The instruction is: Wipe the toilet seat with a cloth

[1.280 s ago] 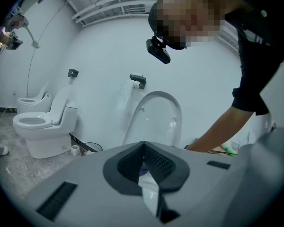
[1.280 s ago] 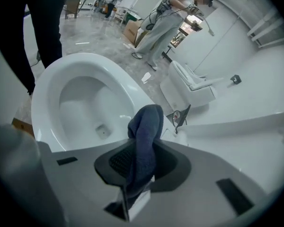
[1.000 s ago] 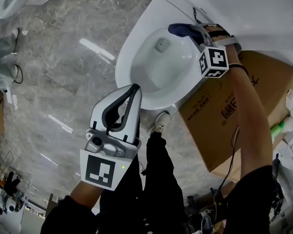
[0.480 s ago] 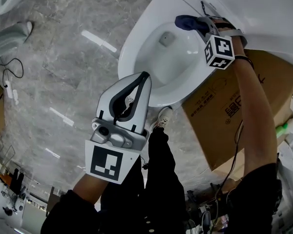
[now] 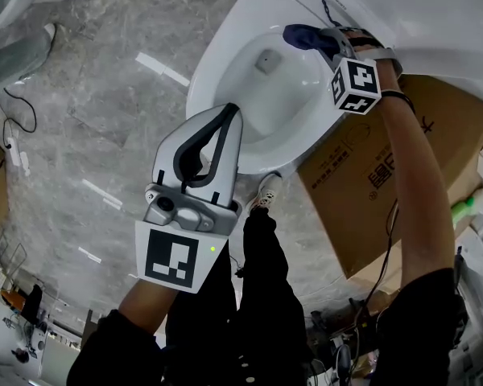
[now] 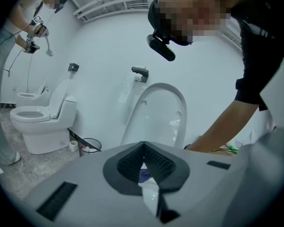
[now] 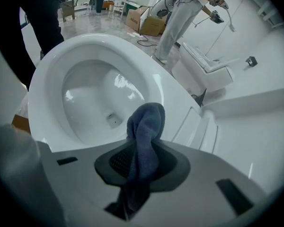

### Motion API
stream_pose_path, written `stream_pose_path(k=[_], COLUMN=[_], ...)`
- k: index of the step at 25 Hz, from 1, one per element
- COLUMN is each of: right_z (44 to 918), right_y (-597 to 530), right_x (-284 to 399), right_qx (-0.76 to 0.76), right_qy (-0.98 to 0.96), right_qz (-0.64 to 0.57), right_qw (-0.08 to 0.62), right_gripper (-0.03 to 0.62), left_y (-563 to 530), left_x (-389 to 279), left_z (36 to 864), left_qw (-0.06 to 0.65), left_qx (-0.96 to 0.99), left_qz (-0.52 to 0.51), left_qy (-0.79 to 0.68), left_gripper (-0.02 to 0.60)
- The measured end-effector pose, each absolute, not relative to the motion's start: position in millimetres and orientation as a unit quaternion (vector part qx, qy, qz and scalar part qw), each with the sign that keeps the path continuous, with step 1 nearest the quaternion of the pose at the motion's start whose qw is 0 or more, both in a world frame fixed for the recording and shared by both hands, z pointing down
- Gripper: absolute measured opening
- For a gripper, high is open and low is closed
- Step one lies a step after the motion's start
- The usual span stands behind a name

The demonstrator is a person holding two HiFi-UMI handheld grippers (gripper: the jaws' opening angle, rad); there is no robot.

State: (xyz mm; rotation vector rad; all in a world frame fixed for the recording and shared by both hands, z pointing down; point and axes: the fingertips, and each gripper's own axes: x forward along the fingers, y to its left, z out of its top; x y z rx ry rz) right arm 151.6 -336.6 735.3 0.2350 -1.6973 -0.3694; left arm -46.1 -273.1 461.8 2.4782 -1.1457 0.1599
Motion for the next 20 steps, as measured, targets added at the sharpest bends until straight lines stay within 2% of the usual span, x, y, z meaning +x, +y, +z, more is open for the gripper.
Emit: stream_pose_path(k=[20], right_z=[734], right_y=[-269], right_x=[202], right_qx=[0.208], right_qy=[-0.756], right_qz=[-0.005], right_qw=[0.621], right_gripper=[0.071], left_y=[-263], left_x=[-33], left_z=[453], left_qw=[0.186], left_qx=[0.893], left_qz=[0.058], left_qy=[-0.406], left_gripper=[0.011])
